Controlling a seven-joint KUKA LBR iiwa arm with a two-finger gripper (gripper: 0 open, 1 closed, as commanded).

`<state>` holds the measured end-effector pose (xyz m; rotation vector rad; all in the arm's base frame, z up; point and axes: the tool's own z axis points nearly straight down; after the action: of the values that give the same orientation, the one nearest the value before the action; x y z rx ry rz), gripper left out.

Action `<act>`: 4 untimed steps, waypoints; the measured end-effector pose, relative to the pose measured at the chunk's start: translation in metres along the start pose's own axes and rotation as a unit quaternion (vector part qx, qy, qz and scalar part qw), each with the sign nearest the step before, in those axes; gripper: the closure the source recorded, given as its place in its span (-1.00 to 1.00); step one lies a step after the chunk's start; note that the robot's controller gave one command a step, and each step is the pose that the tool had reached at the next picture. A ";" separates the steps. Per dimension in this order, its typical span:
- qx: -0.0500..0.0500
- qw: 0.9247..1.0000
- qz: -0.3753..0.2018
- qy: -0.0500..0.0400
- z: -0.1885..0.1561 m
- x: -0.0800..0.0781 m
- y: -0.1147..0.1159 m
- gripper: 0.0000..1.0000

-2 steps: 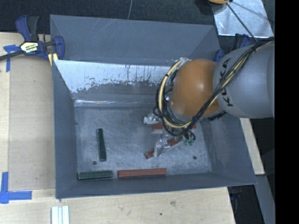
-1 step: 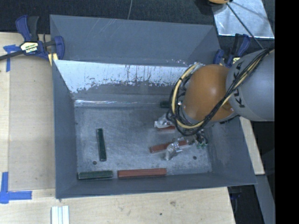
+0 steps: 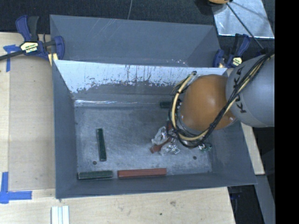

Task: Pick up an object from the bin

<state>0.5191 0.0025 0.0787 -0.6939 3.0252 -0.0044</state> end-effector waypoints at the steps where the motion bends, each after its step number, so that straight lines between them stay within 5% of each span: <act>1: 0.000 1.000 0.000 0.000 0.000 0.000 0.000 1.00; 2: -0.007 1.000 -0.017 0.019 -0.051 0.003 -0.007 1.00; 3: -0.006 0.998 -0.065 0.016 -0.091 -0.011 -0.011 1.00; 4: -0.006 0.998 -0.059 0.017 -0.101 0.000 -0.016 1.00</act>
Offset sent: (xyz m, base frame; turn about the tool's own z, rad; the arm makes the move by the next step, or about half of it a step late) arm 0.0103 -0.0151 0.1266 -0.0734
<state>0.5219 -0.0121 0.1800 -0.8825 3.0130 0.0002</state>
